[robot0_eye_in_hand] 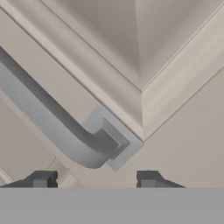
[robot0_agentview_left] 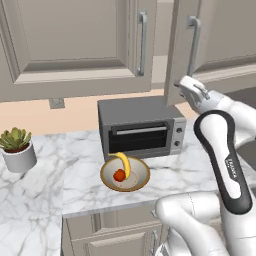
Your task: Open the cabinet. Pick the banana and apple from the cabinet and place them into the bowl. Then close the cabinet.
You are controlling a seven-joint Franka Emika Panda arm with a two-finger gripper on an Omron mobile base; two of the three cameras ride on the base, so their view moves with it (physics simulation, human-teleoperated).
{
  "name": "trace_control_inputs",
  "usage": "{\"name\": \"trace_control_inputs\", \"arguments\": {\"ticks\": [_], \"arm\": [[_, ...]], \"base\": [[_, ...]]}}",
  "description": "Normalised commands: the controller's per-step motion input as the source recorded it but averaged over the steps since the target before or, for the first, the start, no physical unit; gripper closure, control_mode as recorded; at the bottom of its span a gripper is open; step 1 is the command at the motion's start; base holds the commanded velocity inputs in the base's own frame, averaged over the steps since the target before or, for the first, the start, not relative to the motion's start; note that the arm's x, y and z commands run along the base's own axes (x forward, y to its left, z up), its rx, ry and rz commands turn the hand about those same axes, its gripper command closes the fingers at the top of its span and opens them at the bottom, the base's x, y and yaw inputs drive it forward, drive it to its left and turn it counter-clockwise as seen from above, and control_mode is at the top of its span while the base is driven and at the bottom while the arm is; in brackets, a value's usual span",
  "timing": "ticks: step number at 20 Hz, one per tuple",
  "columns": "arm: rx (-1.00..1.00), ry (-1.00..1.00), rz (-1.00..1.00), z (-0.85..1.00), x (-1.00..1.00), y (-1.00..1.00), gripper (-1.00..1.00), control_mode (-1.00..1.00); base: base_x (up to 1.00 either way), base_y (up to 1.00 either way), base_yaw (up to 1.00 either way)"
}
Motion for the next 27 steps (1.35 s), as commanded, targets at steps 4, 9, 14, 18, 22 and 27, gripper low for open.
{"name": "trace_control_inputs", "arguments": {"ticks": [4, 9, 14, 18, 22, 27], "arm": [[0.05, 0.00, 0.00, -0.37, 1.00, 0.27, -1.00, -1.00], [0.00, 0.01, -0.02, -0.32, 1.00, 0.35, -1.00, -1.00], [0.00, 0.04, -0.11, -0.26, 1.00, 0.46, -1.00, -1.00], [0.00, 0.06, -0.08, -0.28, 1.00, 0.41, -1.00, -1.00], [0.00, 0.11, -0.02, -0.28, 1.00, 0.18, -1.00, -1.00], [0.00, 0.21, 0.00, -0.31, 1.00, 0.01, -1.00, -1.00]], "base": [[0.00, 0.00, 0.00], [0.00, 0.00, 0.00], [0.00, 0.00, 0.00], [0.00, 0.00, 0.00], [0.00, 0.00, 0.00], [0.00, 0.00, 0.00]]}}
